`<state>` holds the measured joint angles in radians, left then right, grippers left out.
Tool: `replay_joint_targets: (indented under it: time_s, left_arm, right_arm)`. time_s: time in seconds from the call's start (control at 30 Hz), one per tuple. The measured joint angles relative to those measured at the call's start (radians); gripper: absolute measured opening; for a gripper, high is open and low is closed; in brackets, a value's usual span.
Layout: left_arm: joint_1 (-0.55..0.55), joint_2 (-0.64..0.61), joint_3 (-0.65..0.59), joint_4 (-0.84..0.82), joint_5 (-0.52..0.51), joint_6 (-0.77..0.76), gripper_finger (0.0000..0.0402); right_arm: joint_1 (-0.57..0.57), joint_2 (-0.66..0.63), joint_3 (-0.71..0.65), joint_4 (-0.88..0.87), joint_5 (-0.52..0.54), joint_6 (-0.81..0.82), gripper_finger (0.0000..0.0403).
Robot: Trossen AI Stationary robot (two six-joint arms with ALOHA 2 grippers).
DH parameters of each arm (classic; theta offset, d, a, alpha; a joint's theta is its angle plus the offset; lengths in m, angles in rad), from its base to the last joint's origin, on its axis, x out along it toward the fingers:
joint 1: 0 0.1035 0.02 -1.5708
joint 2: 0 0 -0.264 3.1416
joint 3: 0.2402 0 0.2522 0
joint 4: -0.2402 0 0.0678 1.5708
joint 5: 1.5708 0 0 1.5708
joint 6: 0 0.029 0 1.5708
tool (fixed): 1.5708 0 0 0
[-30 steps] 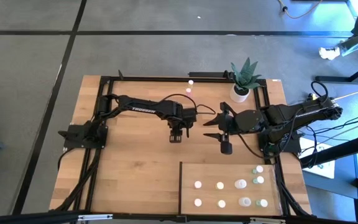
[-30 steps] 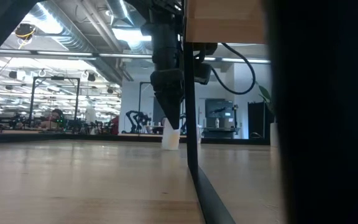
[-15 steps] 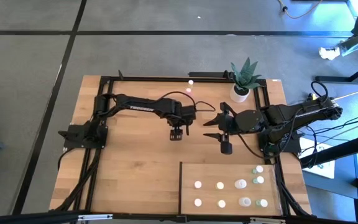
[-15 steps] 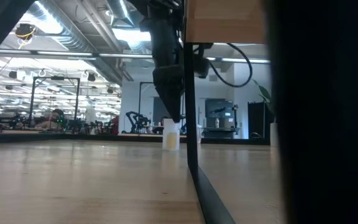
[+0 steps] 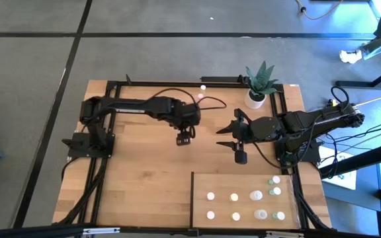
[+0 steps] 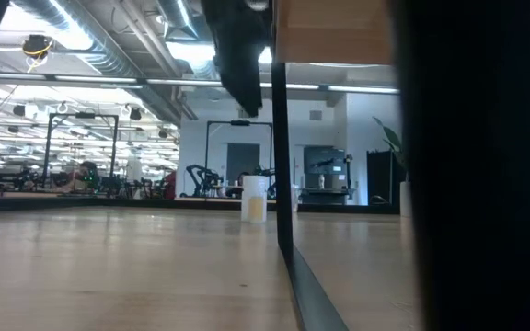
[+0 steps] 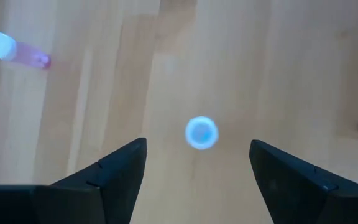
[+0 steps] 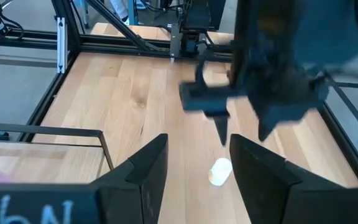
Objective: Pick and place medicine bottles onto shelf by color
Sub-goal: Put the transparent pill bottle on the shelf aligned with the other transparent pill bottle
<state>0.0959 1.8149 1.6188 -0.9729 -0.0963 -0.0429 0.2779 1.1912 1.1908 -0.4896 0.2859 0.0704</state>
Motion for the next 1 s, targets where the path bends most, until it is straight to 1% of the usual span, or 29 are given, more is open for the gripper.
replay_joint_targets:
  time_s: [0.3, 0.5, 0.67, 1.0]
  left_arm:
    - [-0.099, -0.141, 0.0, -0.033, -0.011, -0.066, 0.0279]
    - [-0.203, -0.214, 0.0, -0.072, -0.121, -0.178, 0.0279]
    - [-0.287, -0.261, 0.0, -0.108, -0.189, -0.295, 0.0279]
    - [-0.424, -0.327, 0.0, -0.202, -0.337, -0.557, 0.0279]
  right_arm:
    - [0.0, 0.0, 0.0, 0.0, 0.0, 0.0, 0.0174]
    - [0.0, 0.0, 0.0, 0.001, 0.0, 0.0, 0.0174]
    - [0.0, 0.0, 0.0, 0.031, 0.0, 0.002, 0.0174]
    - [0.0, 0.001, 0.0, 0.039, -0.001, 0.085, 0.0174]
